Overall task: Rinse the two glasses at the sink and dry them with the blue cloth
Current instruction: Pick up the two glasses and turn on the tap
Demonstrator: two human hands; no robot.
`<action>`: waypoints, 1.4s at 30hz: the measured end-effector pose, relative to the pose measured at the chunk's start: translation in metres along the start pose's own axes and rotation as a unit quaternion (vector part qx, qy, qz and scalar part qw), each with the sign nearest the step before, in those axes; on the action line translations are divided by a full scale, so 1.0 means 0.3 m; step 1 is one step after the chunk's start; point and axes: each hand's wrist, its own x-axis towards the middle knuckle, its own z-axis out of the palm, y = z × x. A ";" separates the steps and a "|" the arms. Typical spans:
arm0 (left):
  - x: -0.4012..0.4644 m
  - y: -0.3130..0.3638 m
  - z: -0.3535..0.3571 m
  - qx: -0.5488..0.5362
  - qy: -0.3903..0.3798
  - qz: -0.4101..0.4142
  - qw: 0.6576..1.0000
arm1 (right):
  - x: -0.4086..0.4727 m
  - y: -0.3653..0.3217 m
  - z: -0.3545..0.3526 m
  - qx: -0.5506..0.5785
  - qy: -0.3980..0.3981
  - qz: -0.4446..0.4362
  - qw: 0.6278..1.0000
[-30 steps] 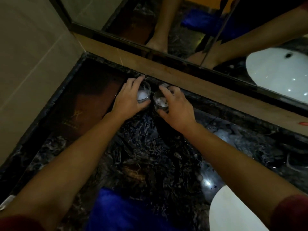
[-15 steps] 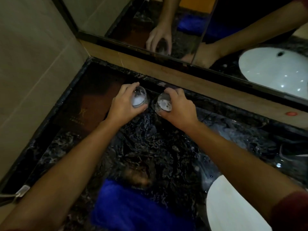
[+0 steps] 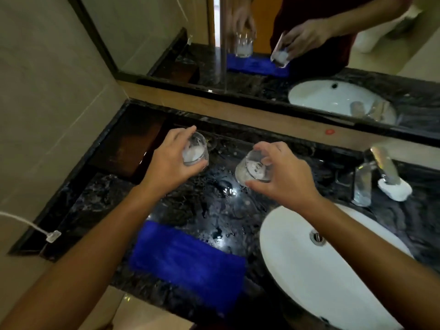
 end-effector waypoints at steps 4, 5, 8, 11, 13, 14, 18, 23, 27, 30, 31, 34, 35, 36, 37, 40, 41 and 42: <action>-0.141 0.166 0.007 -0.028 0.003 0.019 0.999 | -0.216 0.038 -0.124 0.035 0.027 0.006 0.999; -0.183 0.208 0.020 -0.038 0.000 0.020 0.999 | -0.273 0.053 -0.146 0.045 0.030 0.010 0.998; -0.314 0.326 0.078 -0.059 -0.012 0.023 0.998 | -0.447 0.113 -0.186 0.082 0.027 0.027 0.996; -0.435 0.415 0.153 -0.051 -0.036 0.024 0.998 | -0.617 0.199 -0.188 0.091 0.014 0.043 0.995; -0.519 0.467 0.208 -0.053 -0.048 0.018 0.997 | -0.730 0.267 -0.176 0.099 0.004 0.063 0.993; -0.565 0.491 0.235 -0.059 -0.052 0.016 0.997 | -0.786 0.300 -0.169 0.102 0.001 0.072 0.992; -0.739 0.570 0.347 -0.091 -0.066 0.004 0.994 | -0.995 0.407 -0.138 0.089 -0.029 0.102 0.990; -0.900 0.631 0.485 -0.100 -0.104 -0.035 0.989 | -1.203 0.504 -0.085 0.073 -0.072 0.156 0.982; -0.967 0.662 0.566 -0.081 -0.127 -0.043 0.988 | -1.322 0.555 -0.036 0.029 -0.099 0.178 0.979; -0.996 0.672 0.608 -0.072 -0.139 -0.038 0.987 | -1.372 0.581 -0.007 -0.004 -0.114 0.165 0.980; -1.003 0.672 0.617 -0.069 -0.144 -0.033 0.987 | -1.382 0.586 0.002 -0.014 -0.119 0.158 0.980; -1.022 0.662 0.643 -0.070 -0.157 -0.027 0.985 | -1.397 0.594 0.023 -0.030 -0.133 0.151 0.979; -1.026 0.657 0.650 -0.069 -0.161 -0.029 0.984 | -1.399 0.594 0.028 -0.031 -0.133 0.152 0.979; -1.029 0.653 0.655 -0.067 -0.164 -0.028 0.984 | -1.400 0.592 0.034 -0.030 -0.133 0.152 0.979; -1.031 0.647 0.659 -0.065 -0.167 -0.026 0.984 | -1.400 0.588 0.039 -0.030 -0.133 0.151 0.979; -1.036 0.629 0.671 -0.062 -0.180 -0.022 0.981 | -1.400 0.575 0.052 -0.029 -0.131 0.148 0.980; -1.040 0.627 0.674 -0.060 -0.185 -0.020 0.981 | -1.401 0.571 0.056 -0.029 -0.130 0.151 0.980; -1.043 0.625 0.677 -0.058 -0.190 -0.018 0.980 | -1.403 0.567 0.061 -0.028 -0.130 0.153 0.979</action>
